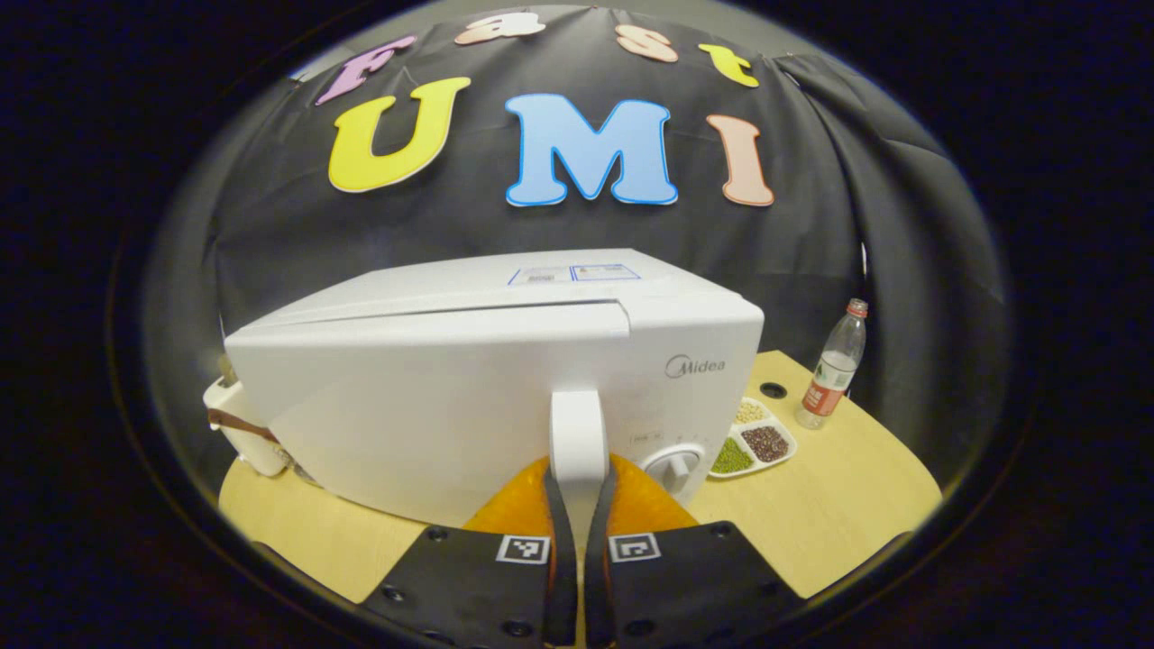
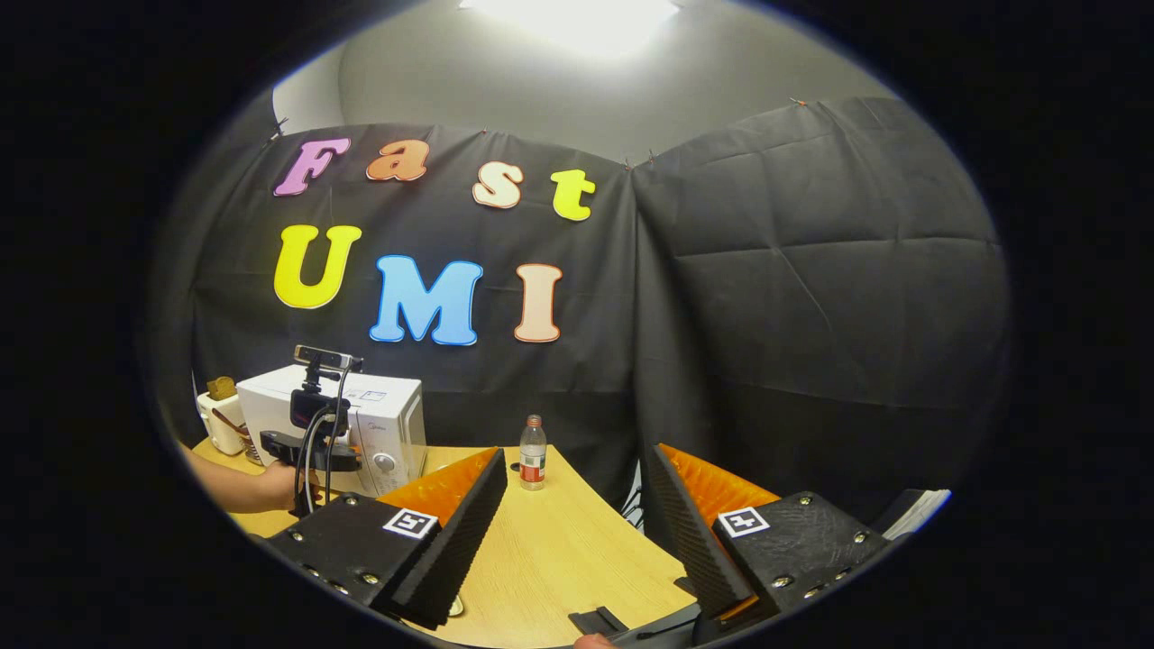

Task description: Open the microwave oven with the left hand, put the food in, and close the microwave oven.

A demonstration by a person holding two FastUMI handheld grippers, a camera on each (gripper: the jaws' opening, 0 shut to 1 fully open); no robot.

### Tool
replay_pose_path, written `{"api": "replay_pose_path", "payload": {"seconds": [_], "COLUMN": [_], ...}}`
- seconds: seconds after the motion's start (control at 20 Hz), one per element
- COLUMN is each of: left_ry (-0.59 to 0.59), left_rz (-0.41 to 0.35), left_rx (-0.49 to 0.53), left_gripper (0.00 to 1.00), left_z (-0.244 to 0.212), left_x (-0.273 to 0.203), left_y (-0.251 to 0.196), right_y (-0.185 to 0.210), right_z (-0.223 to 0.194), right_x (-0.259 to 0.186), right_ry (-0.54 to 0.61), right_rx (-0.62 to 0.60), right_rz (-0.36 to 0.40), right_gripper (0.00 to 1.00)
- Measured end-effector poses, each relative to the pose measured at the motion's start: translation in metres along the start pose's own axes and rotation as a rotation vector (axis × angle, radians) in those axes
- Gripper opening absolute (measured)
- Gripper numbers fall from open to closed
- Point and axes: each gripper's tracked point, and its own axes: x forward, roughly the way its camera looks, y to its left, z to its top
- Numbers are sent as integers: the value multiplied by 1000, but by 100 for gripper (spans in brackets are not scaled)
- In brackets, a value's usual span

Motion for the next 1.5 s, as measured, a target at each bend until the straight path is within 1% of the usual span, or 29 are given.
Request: {"api": "replay_pose_path", "payload": {"seconds": [0.05,0.15,0.2,0.25,0.35,0.4,0.45,0.5,0.55,0.8,1.05,1.15,1.25,1.4,1.5], "left_ry": [-38,-46,-39,-32,-26,-26,-28,-31,-33,-17,-10,-17,-20,-18,-16], "left_rz": [-7,-31,-49,-67,-88,-90,-88,-81,-74,-18,91,143,177,215,227], "left_rx": [10,16,10,7,19,24,25,20,13,-6,-50,-70,-93,-129,-155], "left_gripper": [10,9,10,12,14,17,17,20,21,23,23,24,23,24,24], "left_z": [2,-4,-12,-17,-26,-30,-34,-39,-43,-68,-88,-96,-102,-111,-118], "left_x": [-11,-36,-44,-54,-75,-85,-94,-105,-115,-165,-208,-224,-236,-250,-258], "left_y": [2,10,12,14,23,28,33,39,46,89,144,169,190,219,234], "right_y": [2,14,22,30,48,57,67,76,86,140,185,201,217,244,259], "right_z": [-1,-4,-7,-7,-10,-13,-14,-12,-10,-10,-10,-14,-16,-15,-15], "right_x": [3,12,18,23,34,40,44,48,52,52,44,40,35,27,21], "right_ry": [-2,8,15,16,27,35,40,37,31,15,6,13,18,10,-2], "right_rx": [7,26,30,33,37,36,32,28,22,-3,-22,-31,-37,-55,-73], "right_rz": [9,57,86,115,181,213,243,269,295,428,538,575,604,646,673], "right_gripper": [97,97,97,97,97,97,97,97,98,97,98,98,98,98,98]}}
